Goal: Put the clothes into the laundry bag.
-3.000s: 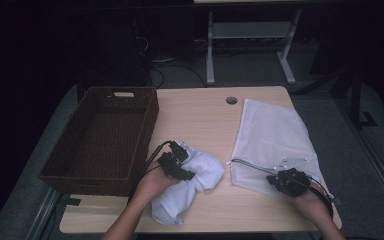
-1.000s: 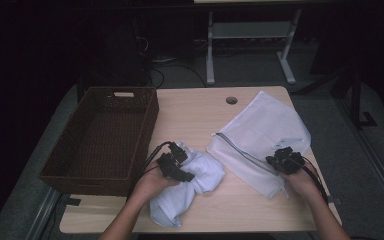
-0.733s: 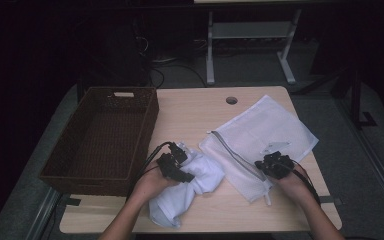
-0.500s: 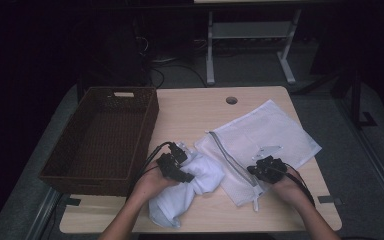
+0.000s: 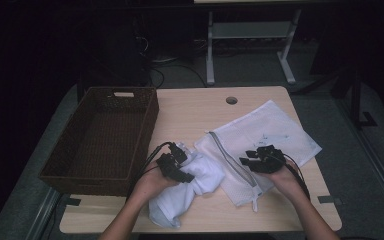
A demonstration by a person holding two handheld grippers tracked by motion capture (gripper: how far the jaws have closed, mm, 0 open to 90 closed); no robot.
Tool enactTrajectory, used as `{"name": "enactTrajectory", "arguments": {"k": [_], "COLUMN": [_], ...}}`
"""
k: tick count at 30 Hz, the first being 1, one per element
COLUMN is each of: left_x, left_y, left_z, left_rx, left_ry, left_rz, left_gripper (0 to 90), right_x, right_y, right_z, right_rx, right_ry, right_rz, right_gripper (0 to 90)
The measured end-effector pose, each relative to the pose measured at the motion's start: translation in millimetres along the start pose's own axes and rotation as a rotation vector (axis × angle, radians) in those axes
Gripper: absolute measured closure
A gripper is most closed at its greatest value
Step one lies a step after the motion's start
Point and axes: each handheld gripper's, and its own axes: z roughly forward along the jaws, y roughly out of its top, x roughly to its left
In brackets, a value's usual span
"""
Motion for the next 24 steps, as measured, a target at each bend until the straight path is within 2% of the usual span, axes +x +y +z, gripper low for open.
{"name": "enactTrajectory", "arguments": {"k": [1,3,4,7,11,14,16,20,24], "left_x": [0.1,0.2,0.3,0.5,1.1,0.5,0.3,0.6,0.9], "left_y": [0.0,0.1,0.0,-0.2,-0.8,-0.9,-0.9,-1.0,-0.9], "left_z": [0.1,0.1,0.1,0.2,0.4,0.5,0.5,0.6,0.7], "left_rx": [0.0,0.001,0.0,-0.001,-0.004,-0.004,-0.003,-0.004,-0.004], "left_ry": [-0.001,-0.002,-0.003,-0.005,-0.009,-0.006,-0.005,-0.006,-0.008], "left_rz": [0.0,0.0,0.0,-0.002,-0.003,-0.003,-0.003,-0.003,-0.003], "left_gripper": [64.2,64.2,64.2,64.2,64.2,64.3,64.3,64.2,64.3], "right_x": [-0.2,0.0,0.3,1.8,1.2,1.5,3.7,3.8,-1.3], "right_y": [3.2,9.4,11.7,16.1,12.2,10.2,9.7,7.6,8.4], "right_z": [2.5,10.7,15.8,30.9,43.1,46.6,49.4,52.1,44.4], "right_rx": [-0.015,-0.011,-0.011,0.012,0.056,0.062,0.075,0.096,0.066], "right_ry": [0.002,0.008,0.008,-0.016,-0.014,0.0,0.0,-0.021,-0.046], "right_rz": [0.005,0.03,0.024,0.007,0.01,0.022,0.012,0.004,0.013], "right_gripper": [59.5,60.9,62.2,66.1,68.4,70.8,73.2,86.1,88.2]}}
